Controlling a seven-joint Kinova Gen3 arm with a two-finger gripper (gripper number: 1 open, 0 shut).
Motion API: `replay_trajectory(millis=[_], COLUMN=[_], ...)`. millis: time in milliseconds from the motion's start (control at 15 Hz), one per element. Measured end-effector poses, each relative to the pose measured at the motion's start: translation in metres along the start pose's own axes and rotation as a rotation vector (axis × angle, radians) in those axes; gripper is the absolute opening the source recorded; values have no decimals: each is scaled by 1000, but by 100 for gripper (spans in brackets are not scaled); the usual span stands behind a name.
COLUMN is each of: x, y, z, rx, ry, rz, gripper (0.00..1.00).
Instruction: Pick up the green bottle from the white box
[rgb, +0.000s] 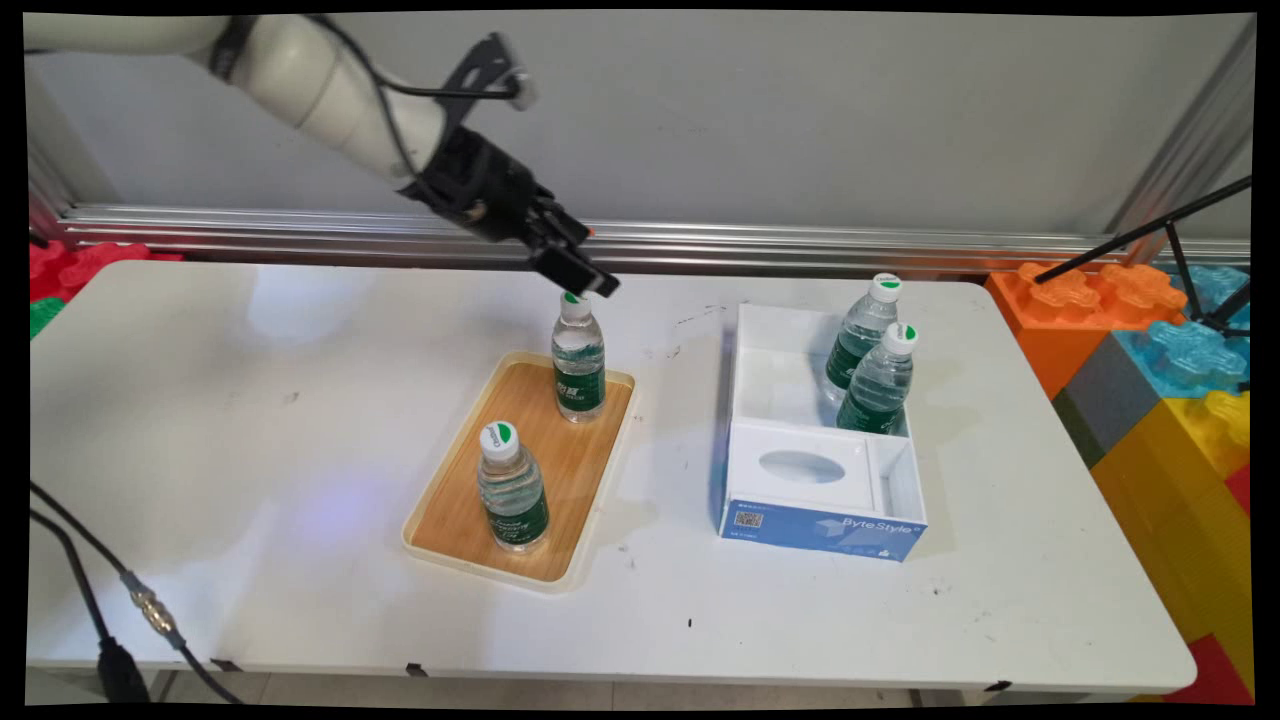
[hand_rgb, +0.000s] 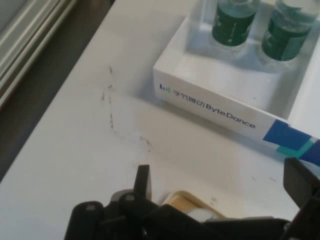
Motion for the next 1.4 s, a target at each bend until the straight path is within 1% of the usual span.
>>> replay_trajectory(millis=[133, 200, 400, 467, 667, 733, 867, 1000, 1133, 1400], x=[17, 30, 62, 68, 96, 103, 113, 125, 131, 133], y=[15, 29, 73, 82, 120, 129, 140, 154, 161, 167], z=[8, 14, 35, 40, 66, 74, 86, 108, 127, 162], rx=[23, 35, 45, 45, 49, 52, 55, 55, 54, 53], ry=[-30, -54, -112, -120, -149, -156, -161, -168, -169, -162], rz=[-16, -30, -62, -67, -76, -79, -82, -83, -81, -70], gripper=[100, 100, 100, 100, 100, 100, 100, 100, 100, 100])
